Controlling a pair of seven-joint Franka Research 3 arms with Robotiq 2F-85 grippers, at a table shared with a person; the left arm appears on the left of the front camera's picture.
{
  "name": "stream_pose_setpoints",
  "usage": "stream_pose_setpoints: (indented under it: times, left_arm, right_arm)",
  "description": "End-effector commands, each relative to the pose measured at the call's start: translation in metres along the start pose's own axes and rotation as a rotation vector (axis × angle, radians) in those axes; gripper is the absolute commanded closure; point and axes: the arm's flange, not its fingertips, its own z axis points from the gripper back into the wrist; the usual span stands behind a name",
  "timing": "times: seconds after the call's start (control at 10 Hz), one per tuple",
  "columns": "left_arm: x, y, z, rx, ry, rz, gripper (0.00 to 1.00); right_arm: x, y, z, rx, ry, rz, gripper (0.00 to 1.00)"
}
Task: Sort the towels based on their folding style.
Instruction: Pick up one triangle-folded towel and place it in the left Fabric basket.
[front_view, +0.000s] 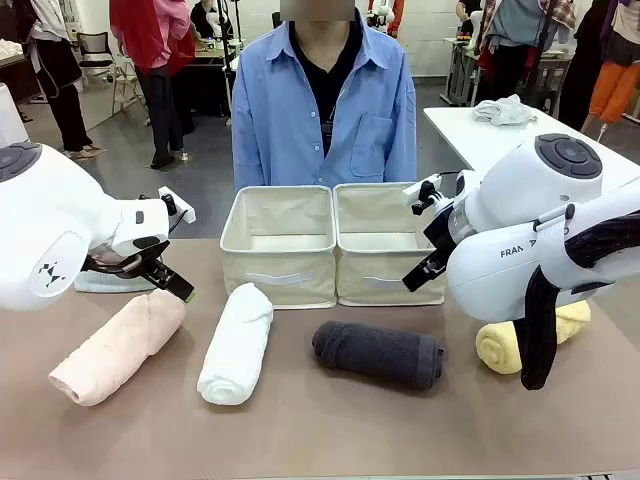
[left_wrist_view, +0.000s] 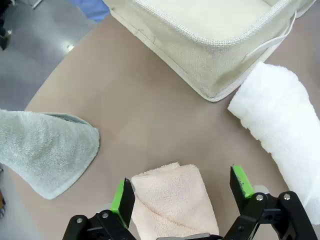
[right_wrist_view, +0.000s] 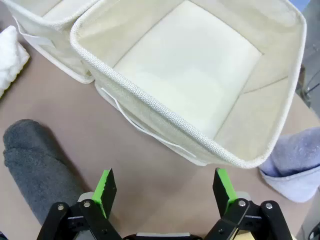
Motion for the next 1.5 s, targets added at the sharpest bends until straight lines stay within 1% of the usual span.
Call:
stream_pose_setpoints:
  times: [0.0, 1.4]
  left_arm:
    - [0.0000, 0.0000, 0.0000, 0.000, -0.001, 0.000, 0.00]
    - [0.0000, 0.0000, 0.0000, 0.000, -0.001, 0.000, 0.00]
  right_arm:
    - [0.0017, -0.0005, 0.0019, -0.002, -0.007, 0.000, 0.00]
    - [0.0017, -0.0005, 0.0019, -0.002, -0.007, 0.000, 0.00]
